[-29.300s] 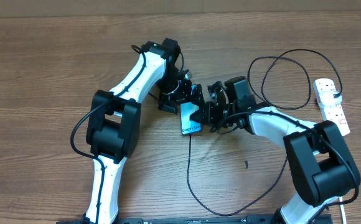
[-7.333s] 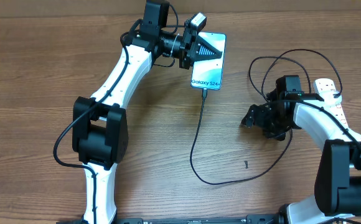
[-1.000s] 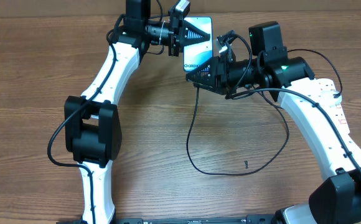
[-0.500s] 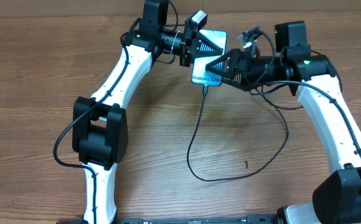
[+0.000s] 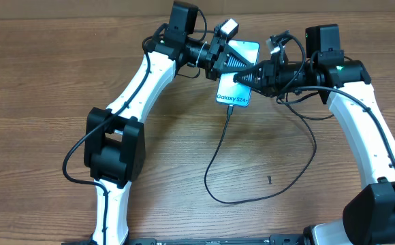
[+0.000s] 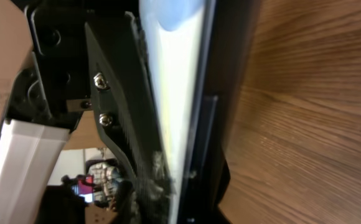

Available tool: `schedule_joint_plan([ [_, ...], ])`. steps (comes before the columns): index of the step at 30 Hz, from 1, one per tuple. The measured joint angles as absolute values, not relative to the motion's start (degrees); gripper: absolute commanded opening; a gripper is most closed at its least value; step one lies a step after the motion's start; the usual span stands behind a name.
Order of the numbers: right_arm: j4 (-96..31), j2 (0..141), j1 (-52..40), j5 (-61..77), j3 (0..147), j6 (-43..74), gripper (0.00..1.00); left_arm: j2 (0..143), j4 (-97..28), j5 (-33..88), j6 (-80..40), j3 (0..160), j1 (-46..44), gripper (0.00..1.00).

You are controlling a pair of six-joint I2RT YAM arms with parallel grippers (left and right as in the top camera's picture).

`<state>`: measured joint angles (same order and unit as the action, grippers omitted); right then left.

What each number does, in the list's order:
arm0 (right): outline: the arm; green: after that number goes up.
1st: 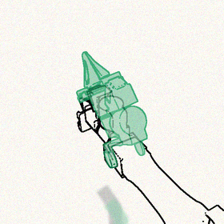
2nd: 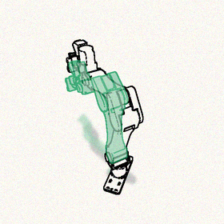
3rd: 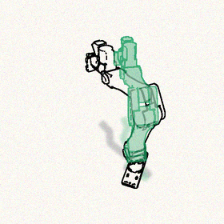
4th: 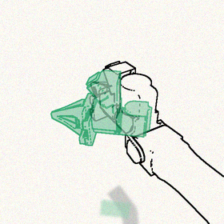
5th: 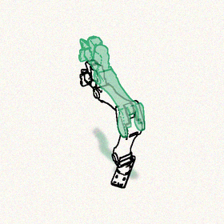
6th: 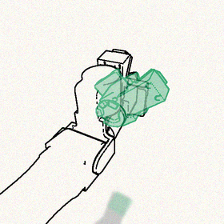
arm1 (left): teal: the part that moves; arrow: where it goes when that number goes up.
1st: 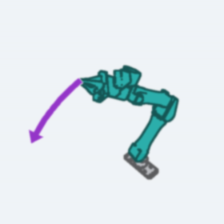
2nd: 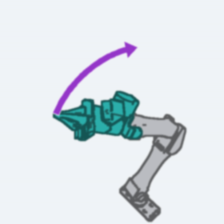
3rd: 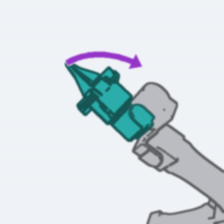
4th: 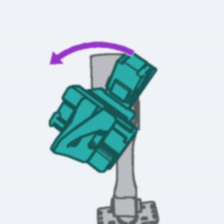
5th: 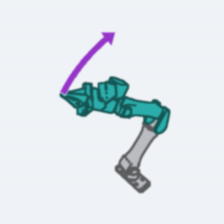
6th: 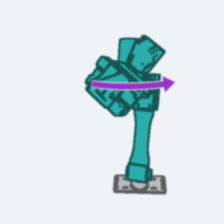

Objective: Plug charger to phone and switch on socket

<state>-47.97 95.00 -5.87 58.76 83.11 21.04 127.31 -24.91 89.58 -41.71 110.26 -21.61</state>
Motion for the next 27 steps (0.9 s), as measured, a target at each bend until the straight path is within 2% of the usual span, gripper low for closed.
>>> schedule_joint_plan([
  [2,-47.9,95.0,-5.8,59.2,83.1,21.0,0.04,127.1,-25.1,89.6,-41.1,110.3,-21.6,0.06],
  [4,-48.0,95.0,-5.8,59.1,83.1,20.9,0.04,127.1,-25.3,89.6,-40.5,110.3,-21.6,0.27],
  [7,-48.0,94.9,-6.1,57.7,83.1,19.5,0.04,127.1,-26.2,88.0,-40.8,110.2,-21.7,0.67],
  [8,-48.1,94.9,-6.3,57.4,83.1,19.1,0.04,127.1,-26.3,87.6,-41.1,110.2,-21.7,0.77],
  [10,-48.1,94.9,-6.7,55.6,83.1,19.0,0.04,127.1,-26.3,87.5,-41.3,110.2,-21.9,0.90],
  [21,-54.0,94.9,-7.1,44.3,83.1,17.9,0.04,127.1,-27.7,80.1,-40.6,110.2,-22.3,0.98],
  [27,-56.6,95.0,-7.3,34.0,83.1,18.0,0.04,127.1,-40.2,69.7,-36.8,110.3,-19.7,1.00],
])
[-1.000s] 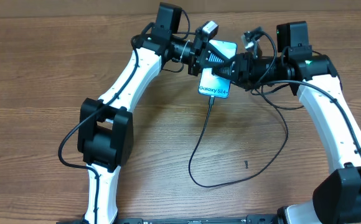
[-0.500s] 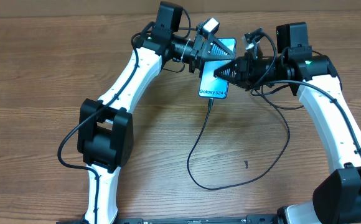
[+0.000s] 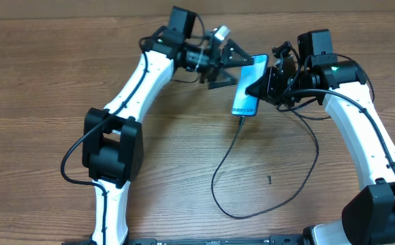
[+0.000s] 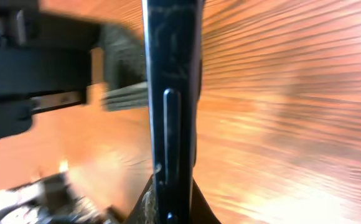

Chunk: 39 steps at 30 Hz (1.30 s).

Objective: Plug charger to phone and switch on socket

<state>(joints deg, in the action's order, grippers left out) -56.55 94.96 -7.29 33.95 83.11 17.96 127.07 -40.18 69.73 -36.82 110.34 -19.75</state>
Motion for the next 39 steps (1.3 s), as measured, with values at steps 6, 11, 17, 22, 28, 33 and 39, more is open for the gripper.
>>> schedule_joint_plan([
  [6,-52.8,95.0,-7.2,28.5,80.0,17.9,0.04,127.1,-51.6,56.7,-30.8,110.3,-16.7,0.97],
  [11,-47.7,95.8,-7.2,27.2,75.5,17.9,0.04,127.1,-56.7,47.5,-26.8,110.3,-16.4,0.79],
  [17,-41.5,100.1,-7.2,26.7,71.2,18.0,0.04,127.1,-61.2,39.3,-23.8,110.3,-16.5,0.93],
  [22,-38.1,105.5,-7.2,26.5,68.6,17.9,0.04,127.1,-64.3,32.0,-23.4,110.3,-16.5,1.00],
  [28,-36.4,109.2,-7.1,27.8,68.1,16.7,0.04,127.1,-65.6,25.9,-23.4,110.3,-16.5,1.00],
  [33,-35.0,111.1,-7.1,31.2,68.4,14.0,0.04,127.1,-65.6,23.7,-23.4,110.3,-16.5,1.00],
  [39,-34.4,113.1,-7.1,34.8,68.6,9.5,0.20,127.1,-65.6,23.0,-23.4,110.3,-16.5,0.99],
])
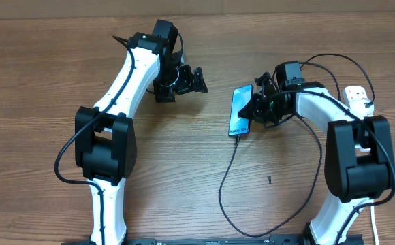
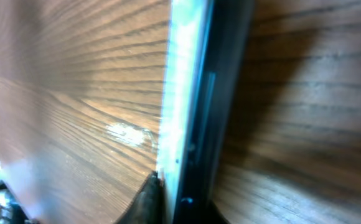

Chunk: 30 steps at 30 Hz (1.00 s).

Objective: Plug charger to phone and switch on socket
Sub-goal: 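Open the right gripper and leave the phone on the table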

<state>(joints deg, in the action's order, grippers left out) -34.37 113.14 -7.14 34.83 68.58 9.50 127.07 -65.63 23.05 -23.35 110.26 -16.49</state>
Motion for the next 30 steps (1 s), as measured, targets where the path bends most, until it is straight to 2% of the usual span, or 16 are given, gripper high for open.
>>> schedule_joint_plan([
  [2,-34.4,113.8,-7.1,34.2,68.6,8.2,0.28,127.1,-65.6,22.9,-23.3,110.3,-16.5,1.00],
  [6,-34.5,114.3,-7.1,33.6,68.5,6.9,0.32,127.1,-65.6,22.7,-23.3,110.3,-16.5,1.00],
  [8,-34.5,114.3,-7.1,33.6,68.5,6.7,0.42,127.1,-65.6,22.6,-23.3,110.3,-16.5,1.00],
  [11,-34.4,114.3,-7.1,33.9,68.5,6.3,0.52,127.1,-65.6,22.5,-23.3,110.3,-16.5,1.00],
  [23,-34.1,114.1,-7.1,36.1,68.6,6.1,0.72,127.1,-65.6,22.4,-23.3,110.3,-16.5,1.00],
  [27,-34.0,113.8,-7.2,37.2,68.8,6.4,0.92,127.1,-65.6,22.4,-23.4,110.3,-16.5,1.00],
  [30,-33.5,113.6,-7.2,37.2,69.0,6.0,0.94,127.1,-65.6,22.4,-23.4,110.3,-16.5,1.00],
])
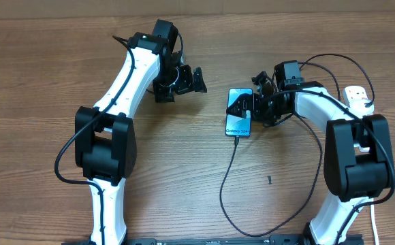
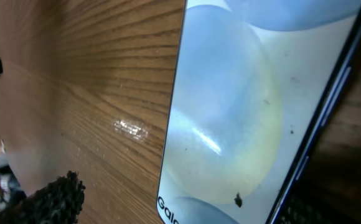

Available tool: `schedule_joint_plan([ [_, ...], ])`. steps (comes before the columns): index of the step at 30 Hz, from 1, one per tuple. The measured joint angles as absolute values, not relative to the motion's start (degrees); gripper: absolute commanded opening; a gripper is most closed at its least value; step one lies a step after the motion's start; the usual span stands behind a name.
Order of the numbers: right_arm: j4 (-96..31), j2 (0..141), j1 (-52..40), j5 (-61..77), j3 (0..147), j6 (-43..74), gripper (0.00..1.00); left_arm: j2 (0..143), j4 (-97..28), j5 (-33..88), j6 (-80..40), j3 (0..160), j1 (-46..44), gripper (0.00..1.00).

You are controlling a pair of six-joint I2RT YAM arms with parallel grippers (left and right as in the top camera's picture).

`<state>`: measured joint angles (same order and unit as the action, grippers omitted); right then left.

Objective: Plug charger to phone and switch on socket
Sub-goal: 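Open the right gripper and leave the phone on the table, then move the right gripper right toward the white power strip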

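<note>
The phone (image 1: 237,124) lies flat on the table, screen up, with "Galaxy S24" readable near its lower end. A thin black charger cable (image 1: 229,170) is plugged into that end and loops down and off to the right. My right gripper (image 1: 246,111) is open and straddles the phone. In the right wrist view the lit screen (image 2: 230,112) fills the frame, with one rough black fingertip (image 2: 53,199) left of it and the other at the lower right. The left gripper (image 1: 184,82) is open and holds nothing, well left of the phone. A white socket (image 1: 355,95) sits at the far right.
The wooden table (image 1: 48,68) carries both arms. Black cables (image 1: 320,61) arc over the right arm toward the socket. A small dark mark (image 1: 269,180) lies on the table inside the cable loop.
The phone stood on its edge in my shut right gripper. It now lies flat with its screen up, and the right gripper is open around it. The left arm has not moved.
Both grippers were at the phone at the back of the table, cable plugged in. Then the left gripper was open and apart, and the right held the phone on edge. Then the right had it nearer mid-table, the left arm withdrawn. Now the phone lies flat, released.
</note>
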<state>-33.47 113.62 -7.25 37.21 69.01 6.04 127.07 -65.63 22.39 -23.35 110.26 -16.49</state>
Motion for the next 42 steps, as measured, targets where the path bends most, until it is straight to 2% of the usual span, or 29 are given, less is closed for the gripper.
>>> schedule_joint_plan([
  [4,-33.4,113.6,-7.2,37.0,69.2,6.2,1.00,127.1,-65.6,22.4,-23.4,110.3,-16.5,1.00],
  [11,-34.6,113.5,-7.3,34.4,70.4,6.5,1.00,127.1,-65.6,22.4,-23.3,110.3,-16.5,1.00],
  [21,-44.5,111.7,-7.2,20.7,75.4,7.7,1.00,127.1,-65.6,22.4,-23.3,110.3,-16.5,1.00],
  [34,-56.9,94.3,-6.7,-8.3,78.1,20.4,1.00,127.1,-65.6,22.4,-23.3,110.3,-16.5,1.00],
  [42,-58.2,92.4,1.4,-17.6,78.1,26.2,1.00,127.1,-65.6,22.4,-23.4,110.3,-16.5,1.00],
])
